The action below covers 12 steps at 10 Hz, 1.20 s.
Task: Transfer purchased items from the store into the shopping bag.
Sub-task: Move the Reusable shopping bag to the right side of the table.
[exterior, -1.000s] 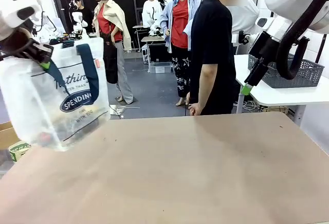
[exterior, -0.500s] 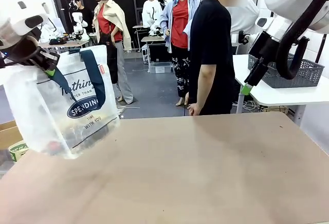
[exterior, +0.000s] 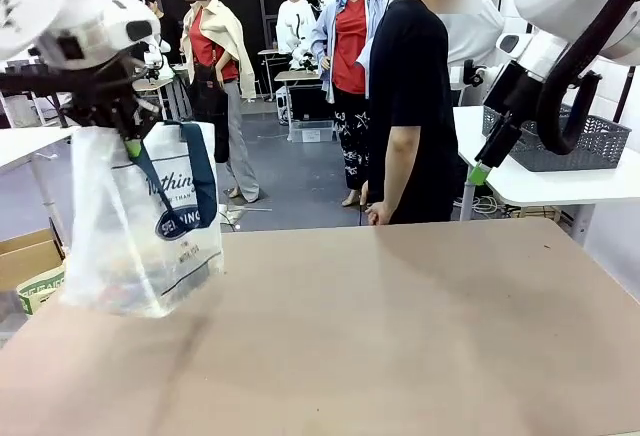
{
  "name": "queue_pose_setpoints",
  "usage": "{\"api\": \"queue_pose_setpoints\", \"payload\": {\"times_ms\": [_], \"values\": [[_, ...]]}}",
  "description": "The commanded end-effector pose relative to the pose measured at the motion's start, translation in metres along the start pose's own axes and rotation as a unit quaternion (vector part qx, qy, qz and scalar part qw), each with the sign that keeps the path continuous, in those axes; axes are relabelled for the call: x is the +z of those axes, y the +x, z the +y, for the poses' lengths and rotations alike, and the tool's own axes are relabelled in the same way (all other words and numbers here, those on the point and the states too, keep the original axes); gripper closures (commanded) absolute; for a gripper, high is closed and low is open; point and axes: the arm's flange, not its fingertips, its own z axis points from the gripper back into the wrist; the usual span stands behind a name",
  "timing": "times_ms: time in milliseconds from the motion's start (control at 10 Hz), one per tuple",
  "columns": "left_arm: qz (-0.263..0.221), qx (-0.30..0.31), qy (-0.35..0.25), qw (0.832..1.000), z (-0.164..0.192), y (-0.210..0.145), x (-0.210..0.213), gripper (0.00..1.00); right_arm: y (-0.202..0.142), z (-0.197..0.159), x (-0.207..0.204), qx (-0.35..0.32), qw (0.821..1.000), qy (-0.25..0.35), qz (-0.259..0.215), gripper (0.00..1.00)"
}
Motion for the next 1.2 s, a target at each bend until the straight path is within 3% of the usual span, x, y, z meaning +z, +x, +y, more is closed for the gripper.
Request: {"api": "queue_pose_setpoints", "payload": {"times_ms": [0, 300, 600, 1100], "values": [[0.036, 0.057, -0.002, 0.998, 0.007, 0.041, 0.020, 1.00, 0.001, -0.002, 0.001, 0.000, 1.000, 0.005, 0.001, 0.00], [0.026, 0.108, -0.010, 0.994, 0.063, 0.056, 0.020, 1.00, 0.001, -0.002, 0.001, 0.000, 1.000, 0.005, 0.001, 0.00], [-0.006, 0.082, -0.027, 0.996, 0.135, 0.035, 0.012, 1.00, 0.001, -0.002, 0.001, 0.000, 1.000, 0.005, 0.001, 0.00], [0.024, 0.025, -0.045, 0.998, 0.208, 0.002, -0.053, 1.00, 0.001, -0.002, 0.001, 0.000, 1.000, 0.005, 0.001, 0.00]]}}
